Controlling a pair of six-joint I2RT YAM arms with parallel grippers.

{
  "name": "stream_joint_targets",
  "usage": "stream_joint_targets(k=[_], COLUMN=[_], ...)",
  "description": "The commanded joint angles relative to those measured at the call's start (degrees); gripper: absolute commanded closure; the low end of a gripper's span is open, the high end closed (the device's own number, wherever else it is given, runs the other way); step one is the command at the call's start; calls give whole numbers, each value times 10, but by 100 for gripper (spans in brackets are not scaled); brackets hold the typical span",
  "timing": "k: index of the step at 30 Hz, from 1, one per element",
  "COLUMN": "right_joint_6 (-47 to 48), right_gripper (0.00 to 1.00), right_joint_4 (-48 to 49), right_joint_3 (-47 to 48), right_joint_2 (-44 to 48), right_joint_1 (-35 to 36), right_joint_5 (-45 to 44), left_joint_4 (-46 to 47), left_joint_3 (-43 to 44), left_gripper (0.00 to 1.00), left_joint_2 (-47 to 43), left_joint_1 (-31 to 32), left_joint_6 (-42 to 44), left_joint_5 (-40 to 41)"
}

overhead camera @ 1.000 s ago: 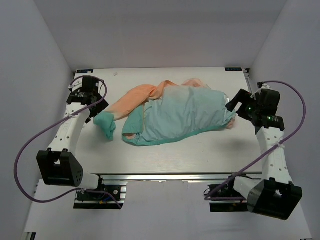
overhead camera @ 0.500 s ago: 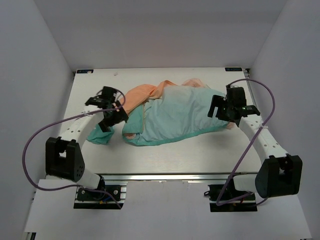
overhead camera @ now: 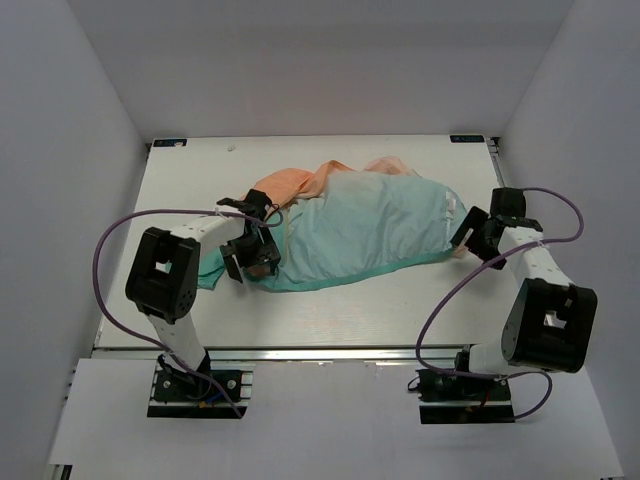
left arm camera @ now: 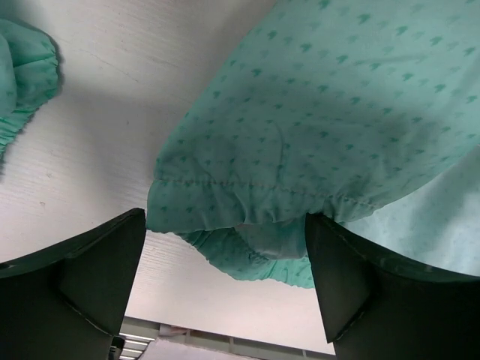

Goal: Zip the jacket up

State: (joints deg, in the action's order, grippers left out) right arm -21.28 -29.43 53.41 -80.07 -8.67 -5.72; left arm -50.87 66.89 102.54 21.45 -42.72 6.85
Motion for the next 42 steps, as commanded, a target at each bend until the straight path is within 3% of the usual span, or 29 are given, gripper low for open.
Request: stream_joint_targets(k=[1,5,9,13,15,16,17,18,19,20,21,22,26,32,34,42], right_joint_6=[-3,6,11,18,20,22,20,19,20,21,23,29,68,68,67,86], right_gripper=[11,12,12,13,16,22,28,38,50,77,93,100,100,100,100,100], right_joint_4=[31,74,153,175,196,205,213,217,217,212,195,187,84,-83,-113,-178], right_joint_3=[-9,3,6,38,48,48,50,53,57,64,70,73,143,325,408,629], right_joint_2=[-24,-65,-104,-153,-172,-177,-182,-191,-195,-192,-185,-172,-75,52,71,127], right_joint_1=[2,3,2,2,2,2,3,3,3,3,3,3,12,23,24,23], right_joint_5=[8,35,125,177,206,214,216,216,216,218,217,209,166,129,131,106], left_joint_4=[-1,39,74,96,109,111,111,110,108,101,96,90,75,102,89,3], left_joint_3=[11,-9,-5,19,33,39,44,49,65,75,84,107,176,262,327,589], left_gripper=[5,8,11,24,49,62,94,100,100,100,100,100,100,100,100,100], left_joint_2=[-23,-18,-3,20,30,41,46,49,52,50,45,36,-78,-254,-292,-279], left_joint_1=[-1,-1,-1,-1,-1,-1,-1,-1,-1,-1,-1,-1,-1,-1,-1,-1], left_joint_6=[-8,-4,7,22,30,32,34,35,39,46,48,53,79,93,91,103], left_joint_5=[23,3,-21,-24,-26,-29,-33,-34,-37,-39,-38,-35,-10,-32,-33,31])
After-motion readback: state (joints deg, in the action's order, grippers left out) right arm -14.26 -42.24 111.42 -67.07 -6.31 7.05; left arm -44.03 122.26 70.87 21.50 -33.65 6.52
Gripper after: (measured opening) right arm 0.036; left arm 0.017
